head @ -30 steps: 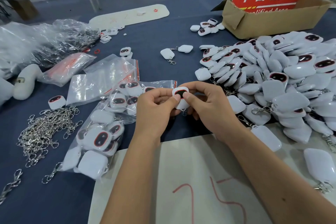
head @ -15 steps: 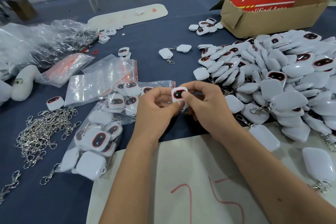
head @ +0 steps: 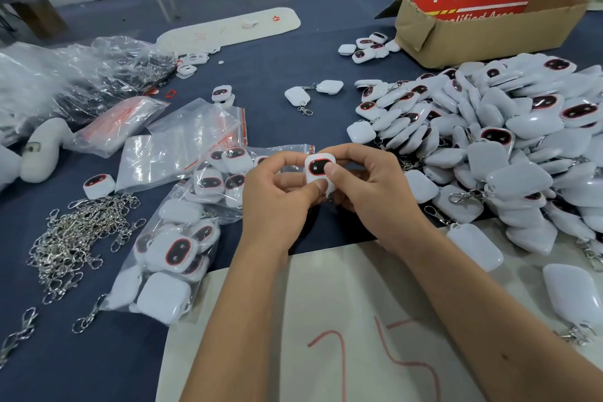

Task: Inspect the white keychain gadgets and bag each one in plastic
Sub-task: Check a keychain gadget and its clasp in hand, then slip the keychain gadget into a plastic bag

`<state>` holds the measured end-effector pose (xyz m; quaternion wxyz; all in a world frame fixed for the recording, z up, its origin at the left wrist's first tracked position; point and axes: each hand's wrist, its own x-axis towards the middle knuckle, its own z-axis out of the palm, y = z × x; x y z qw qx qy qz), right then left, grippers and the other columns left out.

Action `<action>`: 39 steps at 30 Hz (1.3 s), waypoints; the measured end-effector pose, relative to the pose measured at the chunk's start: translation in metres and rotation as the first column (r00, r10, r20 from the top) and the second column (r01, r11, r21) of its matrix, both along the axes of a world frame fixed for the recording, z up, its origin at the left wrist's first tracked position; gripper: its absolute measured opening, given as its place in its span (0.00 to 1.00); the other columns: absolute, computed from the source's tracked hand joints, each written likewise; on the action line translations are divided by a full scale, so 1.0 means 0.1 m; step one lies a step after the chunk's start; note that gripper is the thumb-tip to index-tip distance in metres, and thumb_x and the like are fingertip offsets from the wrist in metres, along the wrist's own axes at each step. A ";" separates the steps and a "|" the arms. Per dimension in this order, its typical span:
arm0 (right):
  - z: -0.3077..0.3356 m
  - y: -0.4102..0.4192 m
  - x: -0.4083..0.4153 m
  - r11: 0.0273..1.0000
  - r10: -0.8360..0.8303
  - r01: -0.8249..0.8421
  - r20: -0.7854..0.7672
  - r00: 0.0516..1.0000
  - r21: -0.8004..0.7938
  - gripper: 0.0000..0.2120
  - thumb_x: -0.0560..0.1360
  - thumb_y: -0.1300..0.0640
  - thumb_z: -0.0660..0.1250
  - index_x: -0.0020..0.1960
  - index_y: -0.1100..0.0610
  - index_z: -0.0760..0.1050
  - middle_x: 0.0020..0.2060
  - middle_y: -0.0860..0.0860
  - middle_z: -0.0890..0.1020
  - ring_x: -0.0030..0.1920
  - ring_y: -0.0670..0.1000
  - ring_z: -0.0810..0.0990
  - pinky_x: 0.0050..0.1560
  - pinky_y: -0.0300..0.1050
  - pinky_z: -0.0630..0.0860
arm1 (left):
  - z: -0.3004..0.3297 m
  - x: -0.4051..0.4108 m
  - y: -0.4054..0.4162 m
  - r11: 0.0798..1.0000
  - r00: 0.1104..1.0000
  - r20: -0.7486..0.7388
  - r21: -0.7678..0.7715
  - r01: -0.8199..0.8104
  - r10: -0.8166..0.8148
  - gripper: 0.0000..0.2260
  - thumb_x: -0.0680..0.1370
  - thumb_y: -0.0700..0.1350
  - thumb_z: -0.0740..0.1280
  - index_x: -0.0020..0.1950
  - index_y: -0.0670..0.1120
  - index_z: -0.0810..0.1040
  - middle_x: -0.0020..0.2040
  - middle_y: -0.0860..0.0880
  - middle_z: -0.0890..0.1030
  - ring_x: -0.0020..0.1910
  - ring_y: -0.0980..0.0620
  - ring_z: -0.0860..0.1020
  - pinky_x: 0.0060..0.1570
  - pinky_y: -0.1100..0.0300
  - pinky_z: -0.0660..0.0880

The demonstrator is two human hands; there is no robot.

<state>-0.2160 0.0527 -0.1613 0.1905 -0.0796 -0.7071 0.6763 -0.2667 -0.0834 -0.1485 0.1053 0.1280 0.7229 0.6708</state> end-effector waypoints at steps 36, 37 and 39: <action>0.06 -0.03 -0.02 0.923 -0.012 -0.045 -0.147 0.989 -0.382 0.09 0.88 0.57 0.59 0.62 0.62 0.67 0.55 0.62 0.85 0.52 0.62 0.88 0.45 0.49 0.85 | 0.02 -0.03 0.03 0.797 0.881 -0.374 -0.415 -0.438 0.290 0.09 0.75 0.40 0.67 0.35 0.44 0.80 0.31 0.50 0.80 0.37 0.47 0.79 0.42 0.51 0.75; 0.07 -0.04 -0.02 0.910 0.016 -0.085 -0.170 0.985 -0.406 0.08 0.88 0.57 0.58 0.63 0.62 0.66 0.56 0.63 0.85 0.53 0.64 0.88 0.48 0.51 0.85 | 0.02 -0.03 0.03 0.798 0.879 -0.379 -0.410 -0.441 0.291 0.09 0.74 0.41 0.67 0.34 0.45 0.81 0.31 0.50 0.80 0.36 0.48 0.79 0.41 0.51 0.76; 0.07 -0.06 -0.02 0.889 0.059 -0.153 -0.222 0.973 -0.433 0.05 0.88 0.60 0.56 0.61 0.61 0.66 0.55 0.64 0.85 0.55 0.65 0.87 0.54 0.53 0.84 | 0.02 -0.05 0.01 0.825 0.889 -0.367 -0.387 -0.413 0.274 0.09 0.73 0.42 0.68 0.33 0.47 0.81 0.30 0.52 0.81 0.34 0.53 0.79 0.39 0.56 0.76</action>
